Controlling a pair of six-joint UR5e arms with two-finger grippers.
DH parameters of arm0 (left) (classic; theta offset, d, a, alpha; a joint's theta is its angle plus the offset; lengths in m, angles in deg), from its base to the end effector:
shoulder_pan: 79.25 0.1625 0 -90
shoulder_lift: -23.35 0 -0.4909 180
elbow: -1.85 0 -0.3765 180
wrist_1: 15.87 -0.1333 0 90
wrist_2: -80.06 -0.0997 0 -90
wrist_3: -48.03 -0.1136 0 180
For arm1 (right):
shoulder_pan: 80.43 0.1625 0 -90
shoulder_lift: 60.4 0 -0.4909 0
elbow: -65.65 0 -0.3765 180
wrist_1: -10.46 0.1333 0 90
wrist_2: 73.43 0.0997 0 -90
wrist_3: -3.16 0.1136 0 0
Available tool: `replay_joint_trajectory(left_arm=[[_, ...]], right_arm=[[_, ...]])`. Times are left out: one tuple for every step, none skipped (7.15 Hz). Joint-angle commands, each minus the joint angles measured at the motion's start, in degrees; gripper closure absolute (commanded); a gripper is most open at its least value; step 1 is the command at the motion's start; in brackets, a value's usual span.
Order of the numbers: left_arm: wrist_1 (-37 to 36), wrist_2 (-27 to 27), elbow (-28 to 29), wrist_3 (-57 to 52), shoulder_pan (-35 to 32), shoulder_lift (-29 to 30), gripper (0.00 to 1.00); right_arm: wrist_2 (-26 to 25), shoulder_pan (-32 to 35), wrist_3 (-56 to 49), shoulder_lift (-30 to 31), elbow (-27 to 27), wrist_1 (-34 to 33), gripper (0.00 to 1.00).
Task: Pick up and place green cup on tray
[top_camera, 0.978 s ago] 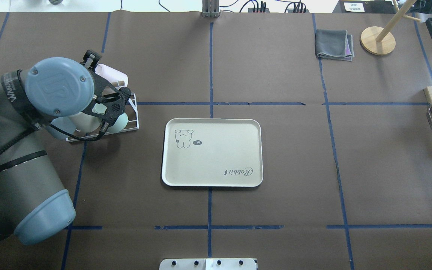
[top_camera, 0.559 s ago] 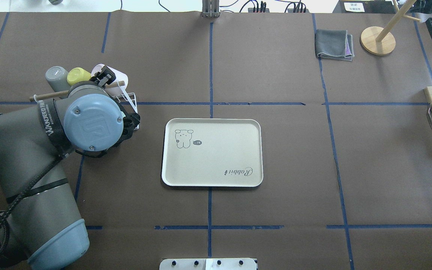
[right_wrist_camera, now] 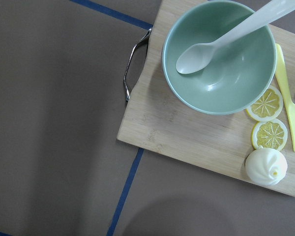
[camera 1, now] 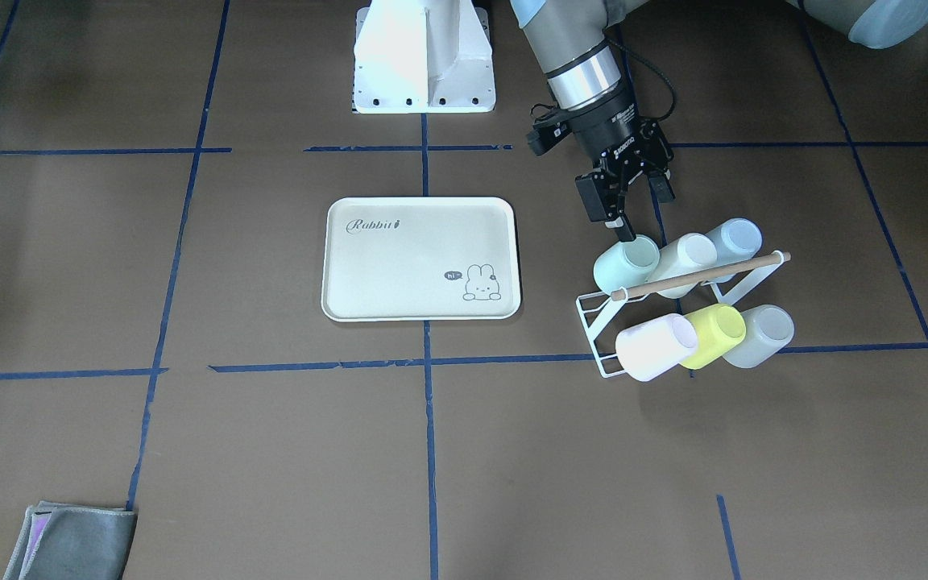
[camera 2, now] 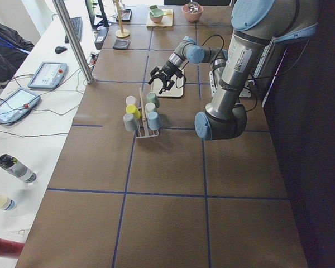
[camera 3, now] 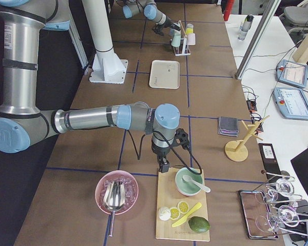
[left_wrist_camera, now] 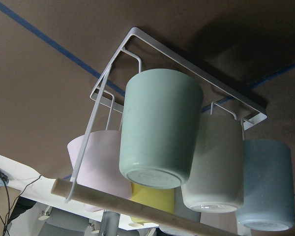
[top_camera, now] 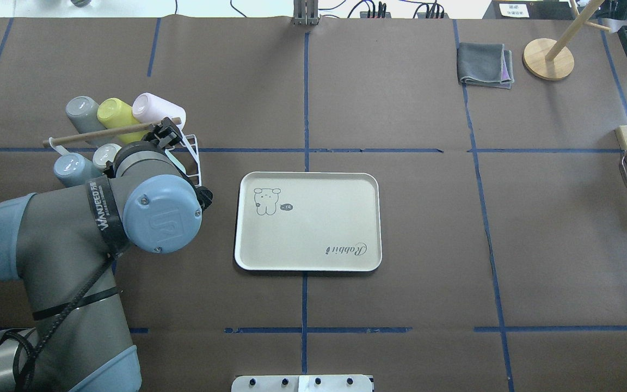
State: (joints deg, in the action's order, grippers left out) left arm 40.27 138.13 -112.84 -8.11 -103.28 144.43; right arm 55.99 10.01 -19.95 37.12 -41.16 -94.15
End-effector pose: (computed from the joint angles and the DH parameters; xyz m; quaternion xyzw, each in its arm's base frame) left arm 0.4635 -0.4184 0.3239 0.2052 -0.2534 0.8007 0.5026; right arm 0.0642 -0.3980 0.6850 0.0260 -0.3387 -0.1695 0.9251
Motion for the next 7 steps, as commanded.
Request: replay_joint_trajectory(left_arm=[[0.55, -0.41, 3.41, 1.9, 0.3, 0.29, 0.0], [1.51, -1.54, 4.9, 2.69, 0.3, 0.73, 0.0], [1.96, -1.56, 6.74, 3.04, 0.3, 1.61, 0.0], [4.22, -1.73, 8.5, 3.05, 0.3, 1.53, 0.0], [5.99, -2.51, 10.34, 3.14, 0.3, 1.61, 0.0], [7.74, -2.78, 12.28, 3.92, 0.3, 1.44, 0.0], [8.11, -2.79, 13.43, 4.71, 0.3, 1.44, 0.0]], right_arm=[[-0.13, 0.0, -0.01, 0.03, 0.2, -0.07, 0.0], [-0.04, 0.0, -0.01, 0.03, 0.11, 0.02, 0.0], [-0.04, 0.0, -0.1, 0.03, 0.11, -0.07, 0.0], [-0.04, 0.0, -0.1, 0.03, 0.2, -0.07, 0.0], [-0.04, 0.0, -0.01, 0.03, 0.2, -0.07, 0.0], [-0.04, 0.0, -0.01, 0.03, 0.2, -0.07, 0.0], [0.13, 0.0, -0.01, 0.03, 0.2, -0.07, 0.0]])
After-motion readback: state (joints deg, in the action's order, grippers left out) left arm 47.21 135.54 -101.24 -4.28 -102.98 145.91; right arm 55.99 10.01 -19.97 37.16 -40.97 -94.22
